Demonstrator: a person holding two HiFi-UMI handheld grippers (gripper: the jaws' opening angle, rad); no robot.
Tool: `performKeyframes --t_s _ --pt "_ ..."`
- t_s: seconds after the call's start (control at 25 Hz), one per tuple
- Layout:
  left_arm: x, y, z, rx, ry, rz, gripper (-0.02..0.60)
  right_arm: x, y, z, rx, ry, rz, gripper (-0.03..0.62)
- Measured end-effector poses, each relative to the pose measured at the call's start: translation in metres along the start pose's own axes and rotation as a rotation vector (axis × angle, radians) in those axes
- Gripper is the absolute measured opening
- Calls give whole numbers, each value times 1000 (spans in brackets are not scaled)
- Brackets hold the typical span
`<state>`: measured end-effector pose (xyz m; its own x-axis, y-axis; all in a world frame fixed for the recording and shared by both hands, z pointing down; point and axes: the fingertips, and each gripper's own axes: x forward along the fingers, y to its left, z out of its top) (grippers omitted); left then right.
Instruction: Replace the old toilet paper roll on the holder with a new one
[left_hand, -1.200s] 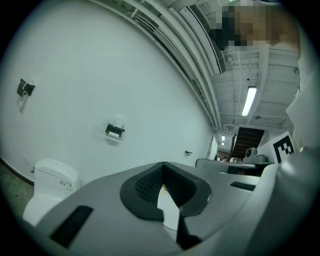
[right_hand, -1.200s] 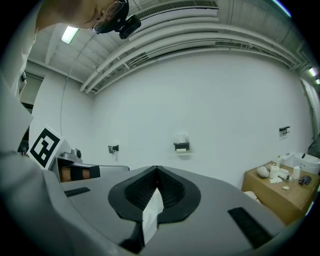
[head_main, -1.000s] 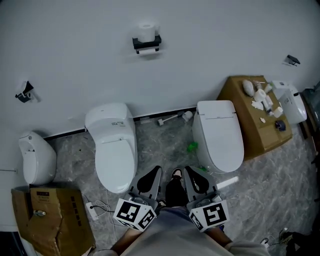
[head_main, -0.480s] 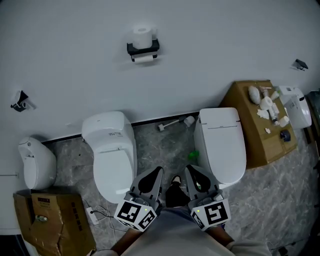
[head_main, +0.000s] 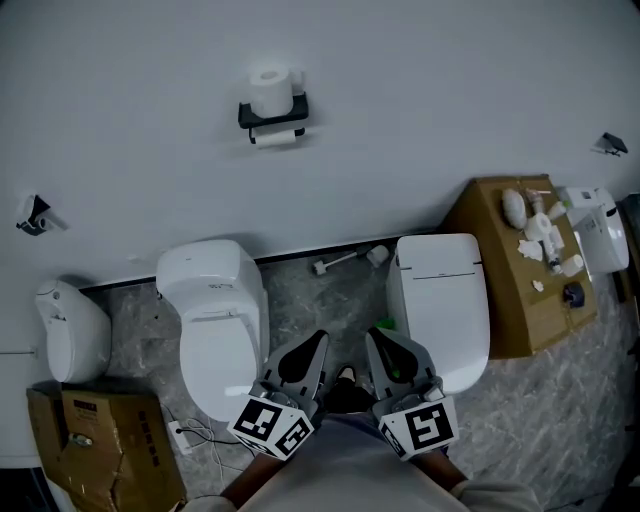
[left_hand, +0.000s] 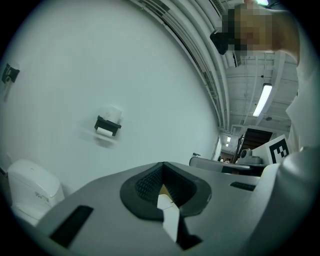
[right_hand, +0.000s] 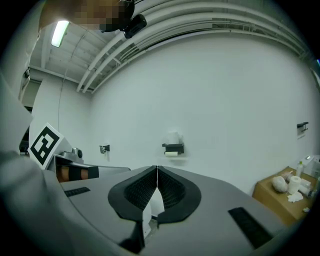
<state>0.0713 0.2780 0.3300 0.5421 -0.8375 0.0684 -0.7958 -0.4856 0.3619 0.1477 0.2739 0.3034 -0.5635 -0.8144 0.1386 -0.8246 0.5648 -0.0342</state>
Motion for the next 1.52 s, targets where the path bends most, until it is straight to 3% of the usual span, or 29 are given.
performKeyframes --t_s 0.68,1.52 --pt "57 12 17 -29 -34 -5 6 36 -46 9 28 -30 14 14" --pt "145 127 53 -108 -25 26 6 181 -75 16 16 34 57 15"
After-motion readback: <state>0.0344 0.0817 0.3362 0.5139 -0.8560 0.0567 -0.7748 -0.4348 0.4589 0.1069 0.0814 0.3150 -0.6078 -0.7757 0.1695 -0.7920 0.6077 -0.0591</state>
